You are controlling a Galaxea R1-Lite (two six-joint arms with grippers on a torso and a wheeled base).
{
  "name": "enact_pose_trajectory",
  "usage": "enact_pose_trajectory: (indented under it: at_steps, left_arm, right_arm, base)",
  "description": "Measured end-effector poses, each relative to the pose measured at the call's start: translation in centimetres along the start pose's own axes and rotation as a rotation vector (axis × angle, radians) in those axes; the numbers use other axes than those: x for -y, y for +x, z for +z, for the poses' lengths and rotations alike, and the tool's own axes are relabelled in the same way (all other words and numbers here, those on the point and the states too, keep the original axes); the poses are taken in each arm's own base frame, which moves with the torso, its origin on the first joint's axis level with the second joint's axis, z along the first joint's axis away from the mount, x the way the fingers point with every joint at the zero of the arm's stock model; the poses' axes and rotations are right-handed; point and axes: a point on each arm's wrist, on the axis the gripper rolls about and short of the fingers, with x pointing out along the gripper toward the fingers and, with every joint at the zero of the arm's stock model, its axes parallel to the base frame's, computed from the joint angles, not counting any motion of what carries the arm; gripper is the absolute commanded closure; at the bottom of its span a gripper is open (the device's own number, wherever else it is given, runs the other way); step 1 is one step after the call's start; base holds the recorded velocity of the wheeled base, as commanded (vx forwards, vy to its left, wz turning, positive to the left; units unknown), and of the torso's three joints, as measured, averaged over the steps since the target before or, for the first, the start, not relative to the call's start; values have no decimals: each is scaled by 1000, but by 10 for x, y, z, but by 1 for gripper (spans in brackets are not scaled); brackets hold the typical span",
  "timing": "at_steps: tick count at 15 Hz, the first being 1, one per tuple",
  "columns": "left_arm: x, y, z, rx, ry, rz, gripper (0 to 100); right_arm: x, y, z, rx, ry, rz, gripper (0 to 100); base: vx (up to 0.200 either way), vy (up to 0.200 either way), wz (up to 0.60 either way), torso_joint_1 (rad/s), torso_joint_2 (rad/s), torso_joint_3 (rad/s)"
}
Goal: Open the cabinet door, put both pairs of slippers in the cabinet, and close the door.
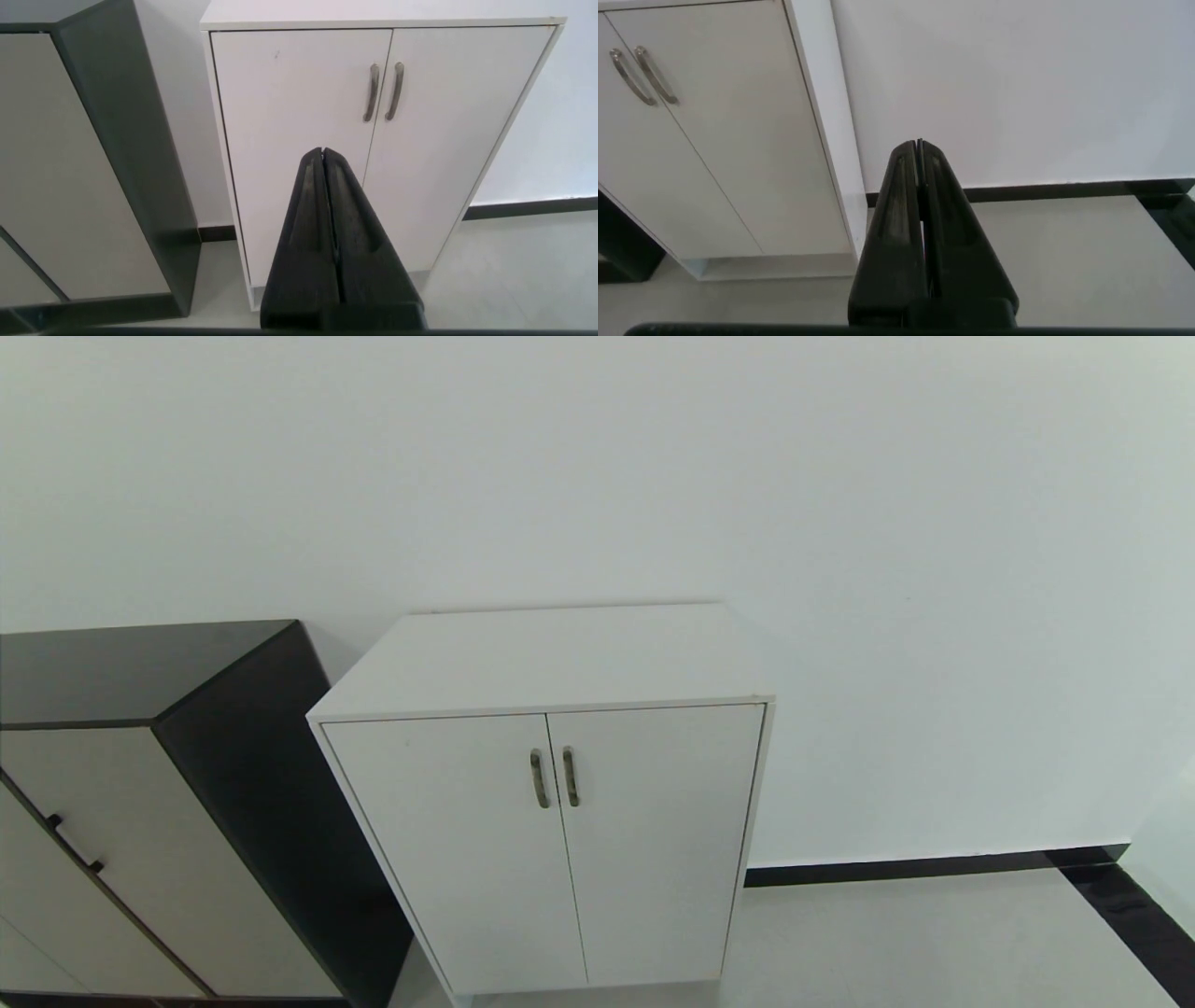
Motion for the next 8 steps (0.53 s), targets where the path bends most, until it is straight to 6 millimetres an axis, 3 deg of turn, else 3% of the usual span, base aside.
enact_pose_trajectory:
  at_steps: [8]
  left_arm:
    - [0, 0, 0, 0, 5, -3, 100]
  right_arm:
    - [0, -4, -1, 49, -46, -49, 100]
  base:
    - [0, 0, 0, 0, 0, 0]
